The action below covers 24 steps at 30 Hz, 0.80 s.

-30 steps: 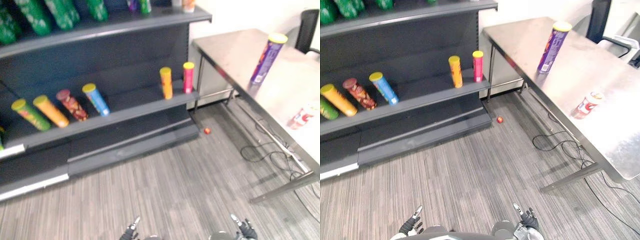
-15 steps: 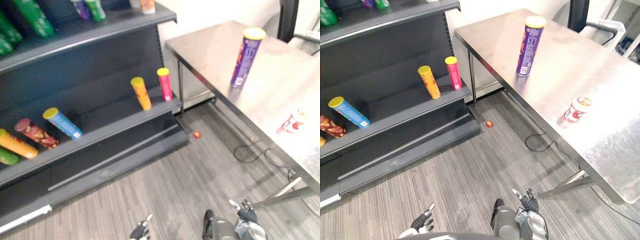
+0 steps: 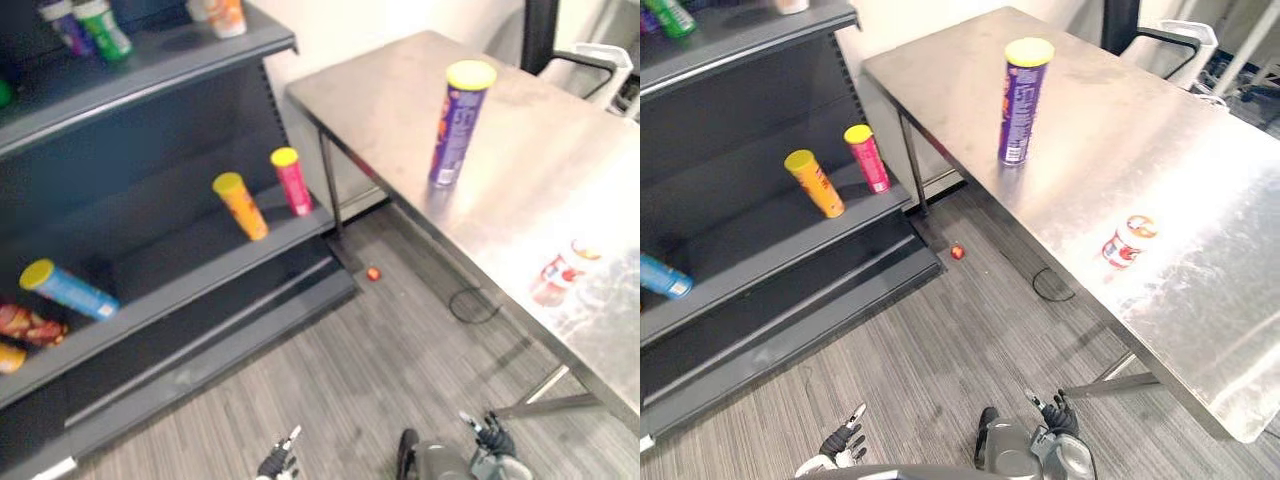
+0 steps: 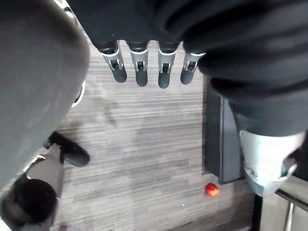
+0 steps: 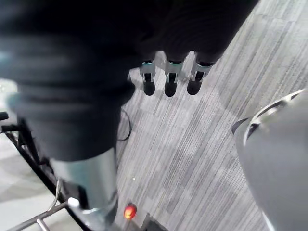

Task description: Put the gum and the chips on the shelf.

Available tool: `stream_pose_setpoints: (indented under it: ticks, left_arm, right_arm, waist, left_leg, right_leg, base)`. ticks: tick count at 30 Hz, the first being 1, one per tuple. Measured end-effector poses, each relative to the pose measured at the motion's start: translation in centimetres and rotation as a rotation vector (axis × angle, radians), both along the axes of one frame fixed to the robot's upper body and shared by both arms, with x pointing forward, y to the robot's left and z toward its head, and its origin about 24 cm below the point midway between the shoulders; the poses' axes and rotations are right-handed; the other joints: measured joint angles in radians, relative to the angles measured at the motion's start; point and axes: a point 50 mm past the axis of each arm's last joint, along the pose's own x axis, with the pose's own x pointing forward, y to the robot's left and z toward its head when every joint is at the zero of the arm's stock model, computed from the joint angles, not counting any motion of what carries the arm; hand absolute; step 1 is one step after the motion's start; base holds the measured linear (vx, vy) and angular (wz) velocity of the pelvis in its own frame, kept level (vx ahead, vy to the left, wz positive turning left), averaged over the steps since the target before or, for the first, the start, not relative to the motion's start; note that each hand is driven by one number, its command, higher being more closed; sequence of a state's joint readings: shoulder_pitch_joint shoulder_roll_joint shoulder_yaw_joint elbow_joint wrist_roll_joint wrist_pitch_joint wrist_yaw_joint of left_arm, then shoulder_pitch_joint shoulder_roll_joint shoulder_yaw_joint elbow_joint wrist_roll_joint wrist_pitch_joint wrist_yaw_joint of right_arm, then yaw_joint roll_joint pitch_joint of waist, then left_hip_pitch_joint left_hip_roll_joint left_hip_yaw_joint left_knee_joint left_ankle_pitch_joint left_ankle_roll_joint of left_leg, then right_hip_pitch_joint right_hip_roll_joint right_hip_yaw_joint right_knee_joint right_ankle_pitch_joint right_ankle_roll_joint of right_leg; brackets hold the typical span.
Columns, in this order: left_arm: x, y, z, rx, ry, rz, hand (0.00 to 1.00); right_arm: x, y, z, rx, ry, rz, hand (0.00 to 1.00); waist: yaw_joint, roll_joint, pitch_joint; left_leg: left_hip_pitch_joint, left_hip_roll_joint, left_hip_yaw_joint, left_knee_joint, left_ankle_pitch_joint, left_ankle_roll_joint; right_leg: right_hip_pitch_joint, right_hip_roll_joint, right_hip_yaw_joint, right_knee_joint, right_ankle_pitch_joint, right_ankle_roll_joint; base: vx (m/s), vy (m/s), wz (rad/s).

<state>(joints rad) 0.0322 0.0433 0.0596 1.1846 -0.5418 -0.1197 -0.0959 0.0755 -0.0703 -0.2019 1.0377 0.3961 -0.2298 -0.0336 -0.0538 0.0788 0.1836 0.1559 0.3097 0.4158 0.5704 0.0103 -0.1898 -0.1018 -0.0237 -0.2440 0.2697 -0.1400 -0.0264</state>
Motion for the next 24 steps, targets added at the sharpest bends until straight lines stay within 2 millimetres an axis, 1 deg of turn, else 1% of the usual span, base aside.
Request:
stream_pose_setpoints:
  ticks: [1, 2, 3, 4, 6, 7, 8, 9, 10, 11, 12, 13, 14, 15, 16, 17, 18, 19, 20, 21, 23, 24]
  left_arm:
    - [0.1, 0.2, 0.1, 0.004, -0.009, 0.039, 0.0]
    - [-0.3, 0.3, 0.0, 0.005, -0.003, 0.05, 0.0]
    - [-0.1, 0.4, 0.1, -0.007, -0.013, 0.09, 0.0]
    - [0.1, 0.5, 0.2, -0.01, -0.025, 0.116, 0.0]
    - [0.0, 0.7, 0.2, -0.007, -0.024, 0.117, 0.0]
    - [-0.3, 0.8, 0.2, 0.0, -0.032, 0.123, 0.0]
    - [-0.4, 0.9, 0.3, 0.004, -0.036, 0.125, 0.0]
    - [-0.4, 0.9, 0.2, 0.004, -0.035, 0.125, 0.0]
    - [-0.6, 0.9, 0.2, 0.002, -0.026, 0.125, 0.0]
    - [-1.0, 0.6, 0.1, -0.007, -0.016, 0.128, 0.0]
    - [-1.2, 0.2, 0.0, -0.019, -0.008, 0.13, 0.0]
    - [-1.0, -0.2, -0.1, -0.038, -0.011, 0.157, 0.0]
    - [-1.0, 0.3, 0.0, -0.033, -0.015, 0.161, 0.0]
    - [-0.9, 0.5, 0.0, -0.034, -0.021, 0.163, 0.0]
    - [-1.0, 0.9, 0.0, -0.035, -0.026, 0.181, 0.0]
    - [-1.0, 1.1, 0.0, -0.033, -0.025, 0.178, 0.0]
    - [-1.1, 1.0, 0.0, -0.037, -0.019, 0.176, 0.0]
    - [-1.2, 0.8, 0.0, -0.045, -0.018, 0.172, 0.0]
    - [-1.2, 0.8, 0.0, -0.046, -0.018, 0.171, 0.0]
    - [-1.2, 0.7, -0.1, -0.046, -0.017, 0.164, 0.0]
    - [-1.6, 0.5, -0.2, -0.046, 0.005, 0.145, 0.0]
    - [-1.7, 0.2, -0.3, -0.046, 0.015, 0.125, 0.0]
  right_arm:
    - [-0.5, -0.1, -0.1, 0.0, 0.009, -0.012, 0.0]
    - [-0.7, 0.0, -0.2, 0.005, 0.013, -0.014, 0.0]
    - [-0.8, -0.2, -0.2, 0.0, 0.016, -0.025, 0.0]
    - [-1.1, -0.4, -0.2, 0.0, 0.021, -0.043, 0.0]
    - [-2.0, -0.6, -0.6, 0.003, 0.057, -0.073, 0.0]
    - [-2.7, -0.9, -0.7, 0.0, 0.08, -0.105, 0.0]
    - [-3.0, -1.1, -0.8, -0.003, 0.09, -0.117, 0.0]
    - [-3.1, -1.2, -0.8, -0.005, 0.096, -0.126, 0.0]
    - [-3.5, -1.6, -0.8, -0.014, 0.107, -0.139, 0.0]
    - [-4.0, -1.9, -0.8, -0.024, 0.117, -0.145, 0.0]
    - [-4.0, -2.6, -0.6, -0.044, 0.115, -0.144, 0.0]
    - [-4.4, -3.0, -0.6, -0.055, 0.13, -0.156, 0.0]
    - [-5.3, -2.5, -0.8, -0.047, 0.151, -0.162, 0.0]
    - [-5.6, -2.3, -0.9, -0.044, 0.161, -0.166, 0.0]
    - [-5.7, -2.2, -1.0, -0.04, 0.163, -0.182, 0.0]
    - [-5.7, -2.1, -1.0, -0.035, 0.162, -0.191, 0.0]
    - [-5.7, -2.0, -1.1, -0.032, 0.163, -0.194, 0.0]
    - [-5.4, -1.3, -1.2, -0.014, 0.155, -0.194, 0.0]
    - [-5.4, -1.4, -1.2, -0.014, 0.154, -0.198, 0.0]
    - [-5.2, -1.5, -1.1, -0.017, 0.151, -0.197, 0.0]
    - [-4.8, -1.5, -1.1, -0.016, 0.141, -0.194, 0.0]
    - [-4.5, -1.4, -1.1, -0.014, 0.134, -0.192, 0.0]
  waist:
    - [0.004, -0.013, 0.007]
    - [0.01, -0.015, 0.008]
    - [0.021, -0.013, 0.009]
    - [0.023, -0.014, 0.009]
    - [0.027, -0.018, 0.012]
    - [0.027, -0.023, 0.015]
    - [0.03, -0.025, 0.016]
    - [0.028, -0.026, 0.016]
    - [0.026, -0.024, 0.017]
    - [0.025, -0.012, 0.019]
    - [0.025, 0.01, 0.018]
    - [0.028, 0.047, 0.023]
    - [0.022, 0.025, 0.023]
    - [0.026, 0.014, 0.027]
    - [0.027, -0.007, 0.031]
    - [0.024, -0.015, 0.028]
    - [0.021, -0.018, 0.025]
    - [0.027, -0.015, 0.024]
    - [0.026, -0.016, 0.023]
    - [0.027, -0.014, 0.019]
    - [0.024, -0.007, 0.001]
    - [0.021, 0.0, -0.011]
  left_leg:
    - [-0.034, 0.022, -0.019, 0.122, 0.13, -0.004]
    - [-0.047, 0.031, -0.022, 0.182, 0.14, -0.005]
    - [-0.082, 0.031, -0.013, 0.28, 0.016, 0.003]
    - [-0.12, 0.012, -0.012, 0.317, -0.085, 0.022]
    - [-0.158, -0.017, -0.009, 0.299, -0.181, 0.055]
    - [-0.192, -0.039, -0.018, 0.24, -0.225, 0.063]
    - [-0.201, -0.048, -0.022, 0.175, -0.235, 0.067]
    - [-0.205, -0.057, -0.031, 0.117, -0.236, 0.067]
    - [-0.204, -0.09, -0.105, -0.066, -0.233, 0.07]
    - [-0.181, -0.106, -0.163, -0.207, -0.22, 0.086]
    - [-0.166, -0.101, -0.212, -0.324, -0.222, 0.086]
    - [-0.165, -0.097, -0.228, -0.357, -0.157, 0.059]
    - [-0.15, -0.12, -0.204, -0.377, -0.164, 0.058]
    - [-0.138, -0.135, -0.19, -0.388, -0.168, 0.063]
    - [-0.117, -0.17, -0.179, -0.393, -0.183, 0.083]
    - [-0.117, -0.186, -0.175, -0.392, -0.191, 0.09]
    - [-0.111, -0.197, -0.165, -0.391, -0.193, 0.085]
    - [-0.094, -0.223, -0.171, -0.361, -0.185, 0.101]
    - [-0.096, -0.226, -0.18, -0.353, -0.185, 0.102]
    - [-0.088, -0.229, -0.19, -0.341, -0.186, 0.102]
    - [-0.062, -0.226, -0.179, -0.367, -0.186, 0.101]
    - [-0.047, -0.22, -0.176, -0.383, -0.187, 0.101]
  right_leg:
    - [0.051, 0.009, 0.035, -0.036, 0.007, -0.003]
    - [0.074, 0.004, 0.066, -0.055, 0.01, -0.007]
    - [0.097, 0.004, 0.127, -0.077, 0.013, -0.012]
    - [0.122, 0.001, 0.181, -0.104, 0.021, -0.01]
    - [0.158, -0.01, 0.243, -0.137, 0.031, 0.0]
    - [0.18, -0.027, 0.304, -0.165, 0.031, 0.004]
    - [0.187, -0.036, 0.35, -0.17, 0.029, 0.009]
    - [0.189, -0.043, 0.38, -0.172, 0.025, 0.017]
    - [0.191, -0.057, 0.452, -0.171, 0.01, 0.042]
    - [0.186, -0.057, 0.479, -0.168, 0.001, 0.062]
    - [0.178, -0.04, 0.49, -0.167, 0.002, 0.08]
    - [0.172, -0.042, 0.51, -0.152, 0.015, 0.127]
    - [0.15, -0.052, 0.472, -0.089, 0.009, 0.126]
    - [0.14, -0.06, 0.452, -0.062, -0.006, 0.12]
    - [0.134, -0.086, 0.444, -0.048, -0.025, 0.11]
    - [0.134, -0.099, 0.452, -0.054, -0.032, 0.116]
    - [0.14, -0.107, 0.461, -0.063, -0.033, 0.118]
    - [0.139, -0.12, 0.477, -0.069, -0.033, 0.118]
    - [0.141, -0.123, 0.48, -0.069, -0.033, 0.118]
    - [0.14, -0.122, 0.51, -0.066, -0.032, 0.119]
    - [0.138, -0.116, 0.531, -0.068, -0.021, 0.137]
    - [0.128, -0.108, 0.536, -0.072, -0.009, 0.158]
  base:
    - [0.18, 0.023, -0.78]
    - [0.15, 0.084, -1.1]
    - [0.18, 0.136, -1.27]
    - [0.14, 0.129, -1.26]
    - [0.15, 0.196, -1.12]
    - [0.14, 0.279, -1.4]
    - [0.11, 0.285, -1.38]
    - [0.11, 0.387, -1.45]
    - [0.11, 0.406, -1.47]
    - [0.1, 0.413, -1.45]
    - [0.09, 0.422, -1.27]
    - [0.12, 0.401, -0.98]
    - [0.16, 0.365, -0.81]
    - [0.17, 0.184, -0.52]
    - [0.16, 0.165, -0.43]
    - [0.24, 0.279, -0.34]
    - [0.23, 0.262, -0.46]
    - [0.2, 0.222, -0.42]
    - [0.14, 0.07, -0.6]
    - [0.16, 0.016, -0.44]
    - [0.18, 0.002, -0.57]
    - [0.12, -0.034, -0.74]
